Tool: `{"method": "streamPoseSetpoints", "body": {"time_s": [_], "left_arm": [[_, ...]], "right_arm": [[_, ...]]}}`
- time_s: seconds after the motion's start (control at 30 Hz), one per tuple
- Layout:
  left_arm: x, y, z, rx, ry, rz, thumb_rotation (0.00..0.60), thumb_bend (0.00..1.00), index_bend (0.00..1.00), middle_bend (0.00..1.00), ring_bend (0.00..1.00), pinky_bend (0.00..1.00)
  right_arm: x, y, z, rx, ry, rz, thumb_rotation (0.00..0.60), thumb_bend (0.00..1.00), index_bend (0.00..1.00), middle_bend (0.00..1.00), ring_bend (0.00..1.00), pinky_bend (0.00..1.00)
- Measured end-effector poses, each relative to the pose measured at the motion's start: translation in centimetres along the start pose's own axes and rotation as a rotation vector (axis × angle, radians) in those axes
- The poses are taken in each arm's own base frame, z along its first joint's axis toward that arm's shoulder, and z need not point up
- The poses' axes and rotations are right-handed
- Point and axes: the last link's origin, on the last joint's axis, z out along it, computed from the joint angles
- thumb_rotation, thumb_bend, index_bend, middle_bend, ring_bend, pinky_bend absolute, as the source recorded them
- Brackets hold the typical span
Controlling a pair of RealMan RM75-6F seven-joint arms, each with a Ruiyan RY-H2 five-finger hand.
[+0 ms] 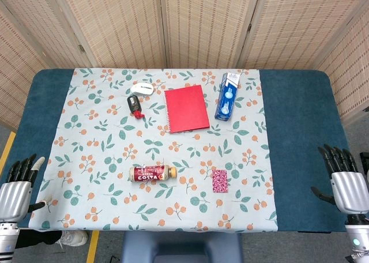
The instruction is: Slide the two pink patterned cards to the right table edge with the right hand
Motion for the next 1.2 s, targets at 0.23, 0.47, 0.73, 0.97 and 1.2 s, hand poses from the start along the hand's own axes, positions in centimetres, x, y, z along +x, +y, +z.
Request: {"method": "streamPoseSetpoints", "body": {"time_s": [0.23,0.47,0.73,0.97,1.2], "left_arm": [[0.1,0.0,-0.1,0.001,0.023,-0.008,0.600,0.25,0.01,0.00,0.04,0.00],[0.2,-0.2,-0.4,0.003,0.026,-0.018,0.600,0.25,0.02,0.00,0.04,0.00],[0.2,0.0,-0.5,-0.018,0.039,-0.035,0.600,0.25,0.02,0.00,0.04,0.00],[0.3,-0.2,-0.6,-0.013,0.045,-0.039,0.600,0.25,0.03,0.00,0.04,0.00],[0.2,-0.4,-0.7,-0.021,0.035,-0.041,0.600,0.25,0.04,0.00,0.04,0.00]], "right_arm": [[0.0,-0.2,0.2,0.006,-0.029,0.001,0.600,0.18,0.04,0.08,0.00,0.00],[-0.2,-0.5,0.2,0.023,-0.045,0.023,0.600,0.18,0.04,0.10,0.00,0.00],[-0.7,-2.1,0.9,0.100,-0.101,0.044,0.600,0.18,0.05,0.10,0.00,0.00],[-2.4,-5.8,2.5,0.209,-0.177,0.095,0.600,0.18,0.05,0.10,0.00,0.00],[-5.1,-9.5,3.8,0.288,-0.270,0.136,0.600,0.18,0.14,0.08,0.00,0.00]]}}
